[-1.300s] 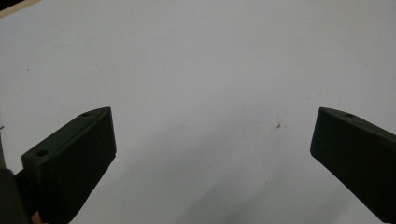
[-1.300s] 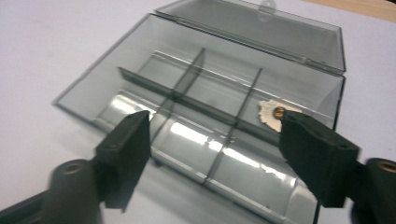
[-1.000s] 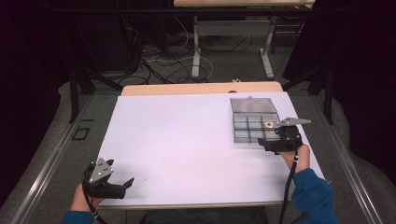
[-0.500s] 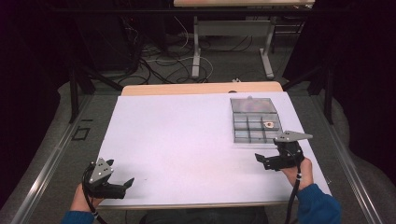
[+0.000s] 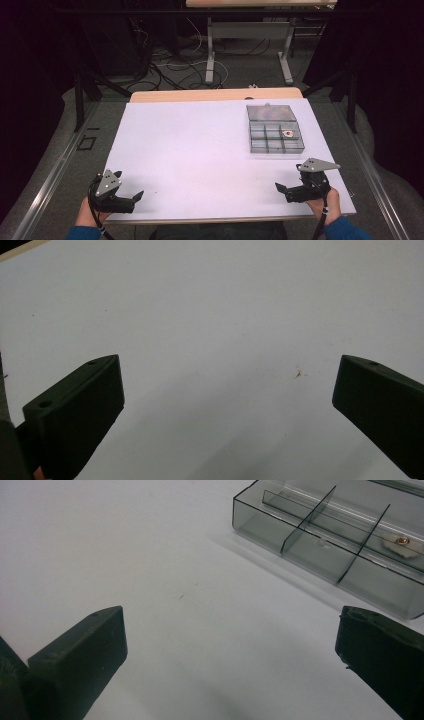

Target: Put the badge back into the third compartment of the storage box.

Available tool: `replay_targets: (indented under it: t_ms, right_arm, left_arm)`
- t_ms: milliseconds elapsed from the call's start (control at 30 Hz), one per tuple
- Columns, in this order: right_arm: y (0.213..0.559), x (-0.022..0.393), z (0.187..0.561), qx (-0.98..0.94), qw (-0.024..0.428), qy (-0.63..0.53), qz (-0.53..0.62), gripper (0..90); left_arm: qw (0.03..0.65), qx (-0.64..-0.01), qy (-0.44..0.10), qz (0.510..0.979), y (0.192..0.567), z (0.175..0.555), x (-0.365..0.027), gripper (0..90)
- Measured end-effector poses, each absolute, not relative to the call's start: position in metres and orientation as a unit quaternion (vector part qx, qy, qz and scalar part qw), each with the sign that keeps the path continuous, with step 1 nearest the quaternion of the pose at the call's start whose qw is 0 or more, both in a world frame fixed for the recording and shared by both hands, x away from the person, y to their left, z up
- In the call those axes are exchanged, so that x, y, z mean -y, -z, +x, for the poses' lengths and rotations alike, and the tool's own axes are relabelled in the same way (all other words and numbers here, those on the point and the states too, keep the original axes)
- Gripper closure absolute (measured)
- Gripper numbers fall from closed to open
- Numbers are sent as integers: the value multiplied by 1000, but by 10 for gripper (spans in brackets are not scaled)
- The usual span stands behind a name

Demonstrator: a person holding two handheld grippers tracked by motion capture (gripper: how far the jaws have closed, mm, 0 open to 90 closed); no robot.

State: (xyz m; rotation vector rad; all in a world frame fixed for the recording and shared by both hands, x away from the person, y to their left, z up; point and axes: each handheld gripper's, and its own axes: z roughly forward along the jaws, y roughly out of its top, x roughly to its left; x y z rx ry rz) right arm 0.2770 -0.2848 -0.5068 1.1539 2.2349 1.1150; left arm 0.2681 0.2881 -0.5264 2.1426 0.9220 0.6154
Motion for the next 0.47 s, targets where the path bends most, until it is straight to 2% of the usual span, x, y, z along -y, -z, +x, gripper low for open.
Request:
replay_targets:
  t_ms: [233, 467]
  right_arm:
    - [510, 285, 255, -797, 206, -396, 407, 0]
    - [512, 288, 253, -798, 214, -399, 397, 0]
  left_arm:
    - [358, -360, -236, 829, 527, 268, -288, 3]
    - [360, -360, -234, 829, 528, 269, -287, 2]
